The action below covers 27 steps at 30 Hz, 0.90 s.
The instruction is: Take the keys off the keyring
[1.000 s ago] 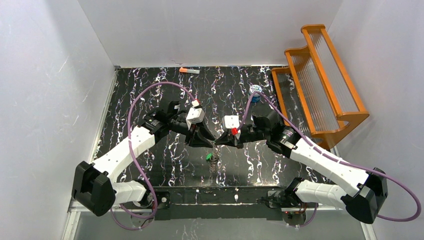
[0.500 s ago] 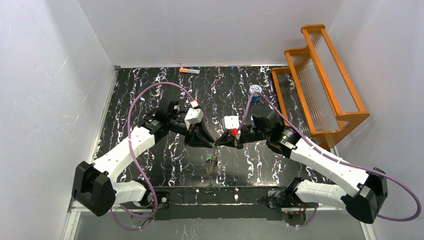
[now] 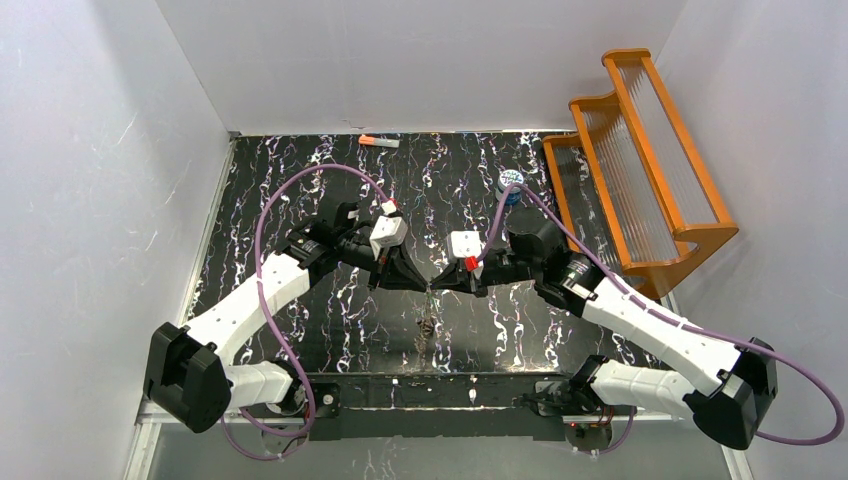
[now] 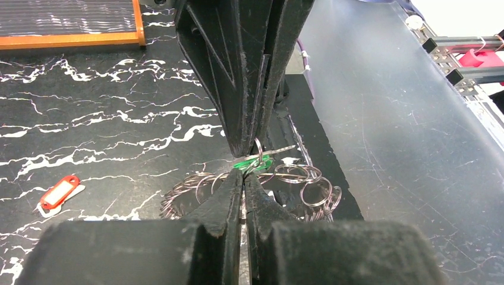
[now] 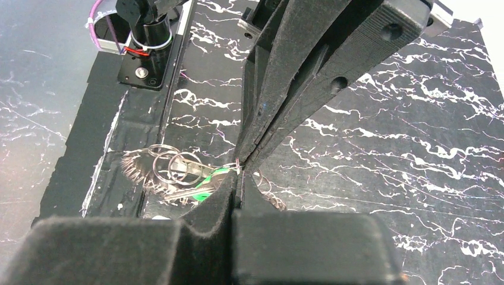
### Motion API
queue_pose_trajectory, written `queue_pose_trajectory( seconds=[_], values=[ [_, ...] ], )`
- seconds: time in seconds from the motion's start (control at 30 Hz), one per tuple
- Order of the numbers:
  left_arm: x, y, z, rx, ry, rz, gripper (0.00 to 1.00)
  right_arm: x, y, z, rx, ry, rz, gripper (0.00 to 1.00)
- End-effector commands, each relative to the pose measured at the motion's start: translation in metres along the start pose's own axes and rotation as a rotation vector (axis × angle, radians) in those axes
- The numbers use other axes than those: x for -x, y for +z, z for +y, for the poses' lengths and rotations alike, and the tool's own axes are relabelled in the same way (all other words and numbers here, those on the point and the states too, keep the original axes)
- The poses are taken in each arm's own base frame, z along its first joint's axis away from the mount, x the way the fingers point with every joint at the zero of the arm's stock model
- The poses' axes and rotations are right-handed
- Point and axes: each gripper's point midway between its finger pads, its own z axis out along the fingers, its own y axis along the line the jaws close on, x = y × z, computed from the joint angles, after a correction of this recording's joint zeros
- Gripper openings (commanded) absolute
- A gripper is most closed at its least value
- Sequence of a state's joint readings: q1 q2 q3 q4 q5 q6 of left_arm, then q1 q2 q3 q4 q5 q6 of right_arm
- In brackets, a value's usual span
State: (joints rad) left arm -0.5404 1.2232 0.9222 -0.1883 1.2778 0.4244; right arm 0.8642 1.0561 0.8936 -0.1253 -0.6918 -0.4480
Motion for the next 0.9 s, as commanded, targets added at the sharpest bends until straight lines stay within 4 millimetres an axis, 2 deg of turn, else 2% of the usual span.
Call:
queue_pose_trajectory(
  seconds=[0.0,0.2,0.3,0.5,0.87],
  values=[
    [-0.003,0.0,-0.006,0.004,-0.013,0.008,0.0,0.035,-0.007,-0.01,-0.045,-0.09,-0.081,0.01],
    [0.0,-0.004,0.009,0.098,-0.039,0.031,0.0,0.018,-0.009,-0.004,-0.035,-0.051,-0.031,0.01],
    [0.003,-0.003,0.023,0.172,-0.091,0.011,0.0,0.009,-0.008,-0.005,-0.047,-0.031,0.001,0.01],
    [0.01,-0.005,0.046,0.31,-0.181,-0.06,0.0,-0.016,-0.001,-0.016,-0.085,0.004,0.077,0.01],
    [0.004,-0.011,0.076,0.469,-0.347,-0.145,0.0,-0.047,0.007,-0.04,-0.217,0.036,0.121,0.01]
  ],
)
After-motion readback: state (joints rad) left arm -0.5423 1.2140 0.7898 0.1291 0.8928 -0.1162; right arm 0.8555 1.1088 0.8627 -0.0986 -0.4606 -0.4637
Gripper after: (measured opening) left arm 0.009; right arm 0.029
